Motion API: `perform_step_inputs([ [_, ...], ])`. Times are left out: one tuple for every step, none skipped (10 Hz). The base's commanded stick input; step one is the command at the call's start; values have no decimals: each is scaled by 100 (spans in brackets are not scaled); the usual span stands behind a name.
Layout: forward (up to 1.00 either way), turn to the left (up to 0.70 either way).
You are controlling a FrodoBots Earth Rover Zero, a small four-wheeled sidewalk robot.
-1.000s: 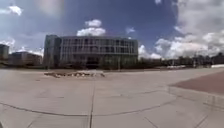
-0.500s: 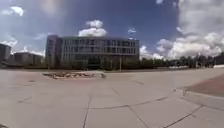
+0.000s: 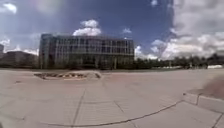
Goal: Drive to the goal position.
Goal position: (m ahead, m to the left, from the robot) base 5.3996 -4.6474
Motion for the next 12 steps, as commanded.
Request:
perform_step_inputs([
  [100, -40],
  [100, -40],
  [100, -40],
  [100, -40],
  [100, -40],
  [100, -40],
  [100, -40],
  [100, -40],
  [100, -40],
  [100, -40],
  [100, -40],
  [100, -40],
])
